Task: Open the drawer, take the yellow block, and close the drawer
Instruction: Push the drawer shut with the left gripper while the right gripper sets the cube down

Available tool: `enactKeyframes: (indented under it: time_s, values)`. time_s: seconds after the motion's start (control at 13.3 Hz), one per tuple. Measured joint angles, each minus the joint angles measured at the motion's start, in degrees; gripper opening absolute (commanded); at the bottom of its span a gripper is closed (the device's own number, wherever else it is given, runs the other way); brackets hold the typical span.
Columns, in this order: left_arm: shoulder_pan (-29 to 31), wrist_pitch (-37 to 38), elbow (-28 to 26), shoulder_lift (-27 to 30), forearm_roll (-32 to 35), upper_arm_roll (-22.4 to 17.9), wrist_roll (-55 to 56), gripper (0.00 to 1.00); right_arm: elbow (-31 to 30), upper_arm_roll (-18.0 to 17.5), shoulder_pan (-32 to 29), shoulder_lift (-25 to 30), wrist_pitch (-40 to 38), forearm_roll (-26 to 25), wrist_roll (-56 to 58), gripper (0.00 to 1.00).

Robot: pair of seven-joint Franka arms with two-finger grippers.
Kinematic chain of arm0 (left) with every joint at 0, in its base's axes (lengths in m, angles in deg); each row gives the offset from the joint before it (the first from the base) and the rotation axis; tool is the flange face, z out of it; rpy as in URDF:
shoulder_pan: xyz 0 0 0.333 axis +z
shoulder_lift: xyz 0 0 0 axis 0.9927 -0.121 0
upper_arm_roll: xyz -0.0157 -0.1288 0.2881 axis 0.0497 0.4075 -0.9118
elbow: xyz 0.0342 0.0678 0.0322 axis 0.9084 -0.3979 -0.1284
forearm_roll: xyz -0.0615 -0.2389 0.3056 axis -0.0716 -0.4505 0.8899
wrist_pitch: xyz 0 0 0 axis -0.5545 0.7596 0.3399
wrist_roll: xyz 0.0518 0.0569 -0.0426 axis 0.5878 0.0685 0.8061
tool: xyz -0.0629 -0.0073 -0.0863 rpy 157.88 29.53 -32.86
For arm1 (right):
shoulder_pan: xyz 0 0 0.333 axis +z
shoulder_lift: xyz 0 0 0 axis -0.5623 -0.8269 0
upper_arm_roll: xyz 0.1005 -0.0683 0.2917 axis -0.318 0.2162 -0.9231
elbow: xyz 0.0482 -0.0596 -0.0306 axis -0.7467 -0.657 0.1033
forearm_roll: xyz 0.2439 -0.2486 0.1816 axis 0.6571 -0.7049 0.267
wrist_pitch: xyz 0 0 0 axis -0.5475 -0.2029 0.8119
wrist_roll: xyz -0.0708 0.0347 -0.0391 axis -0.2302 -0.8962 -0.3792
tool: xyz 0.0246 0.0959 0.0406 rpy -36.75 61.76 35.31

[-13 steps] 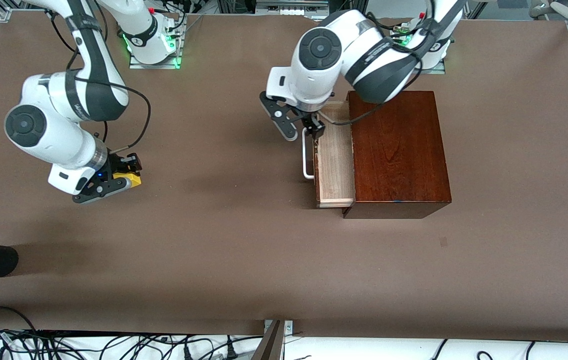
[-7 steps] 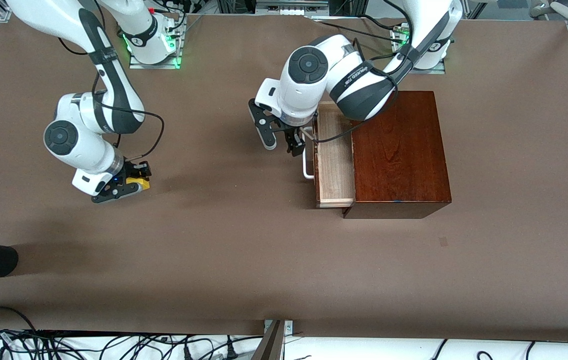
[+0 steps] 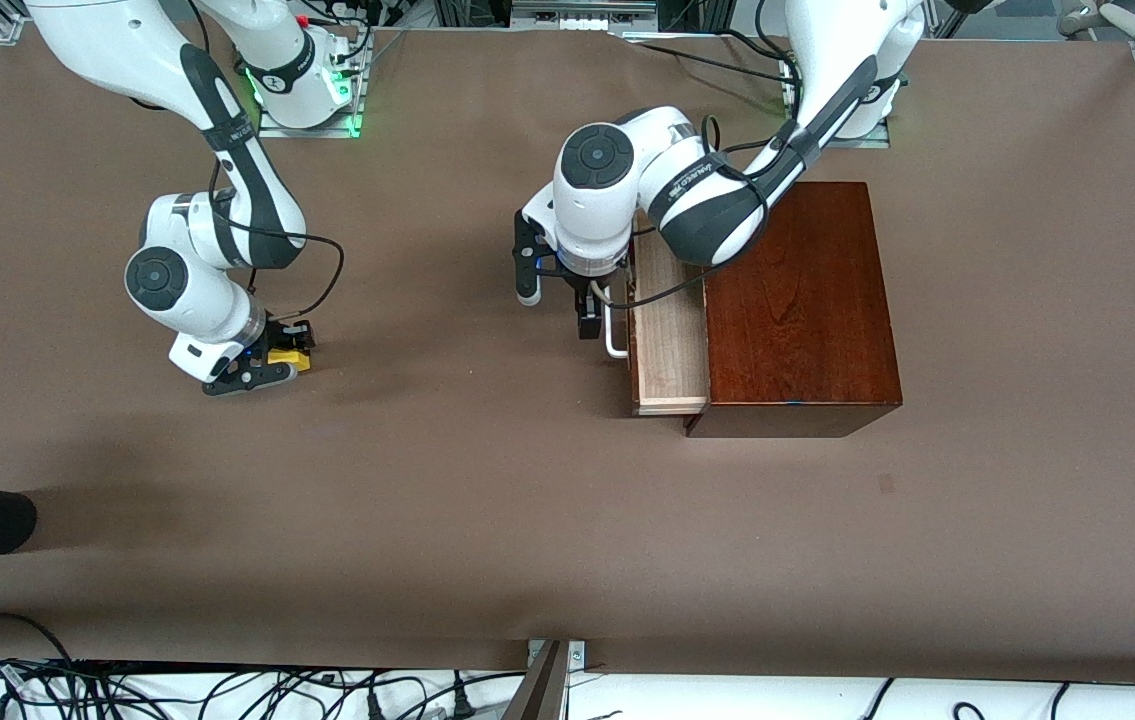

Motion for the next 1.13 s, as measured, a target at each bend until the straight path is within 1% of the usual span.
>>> enactKeyframes:
  time_s: [0.23, 0.38, 0.45, 0.53, 0.75, 0.9, 0.98, 1.13]
  values:
    - [0.6, -0.1, -1.8, -0.2, 0.4, -0.5, -5.6, 1.00, -1.8, 0.0, -0.1, -1.0, 3.5, 0.0, -2.1, 0.00]
    - [1.0, 0.2, -1.9, -0.2, 0.4, -0.2, -7.7, 1.00, -2.0, 0.0, -0.1, -1.2, 3.9, 0.0, -2.5, 0.01]
    - [1.3, 2.0, -1.8, -0.1, 0.4, -0.2, -9.4, 1.00, -2.0, 0.0, -0.1, -1.2, 3.9, 0.0, -2.5, 0.21]
    - [1.7, 2.6, -1.6, -0.1, 0.4, 0.2, -11.1, 1.00, -2.0, 0.0, -0.1, -1.2, 3.9, 0.0, -2.5, 0.99]
    - [2.6, 7.5, -0.7, 0.1, 0.4, 0.3, -13.6, 1.00, -2.0, 0.0, -0.2, -1.2, 4.1, 0.0, -2.5, 1.00]
    - [4.2, 11.5, -0.7, 0.7, 0.4, 0.3, -13.8, 1.00, -0.5, 0.0, -0.2, -0.4, 3.6, 0.0, -1.4, 1.00]
    - [5.0, 12.3, -0.7, 1.0, 0.4, 0.3, -13.9, 1.00, 1.4, 0.0, -0.2, 0.6, 0.7, -0.1, 0.2, 1.00]
    - [6.2, 14.2, -0.8, 1.2, 0.4, 0.3, -13.9, 1.00, 8.0, 0.0, -0.7, 3.1, -10.2, -0.1, 2.0, 1.00]
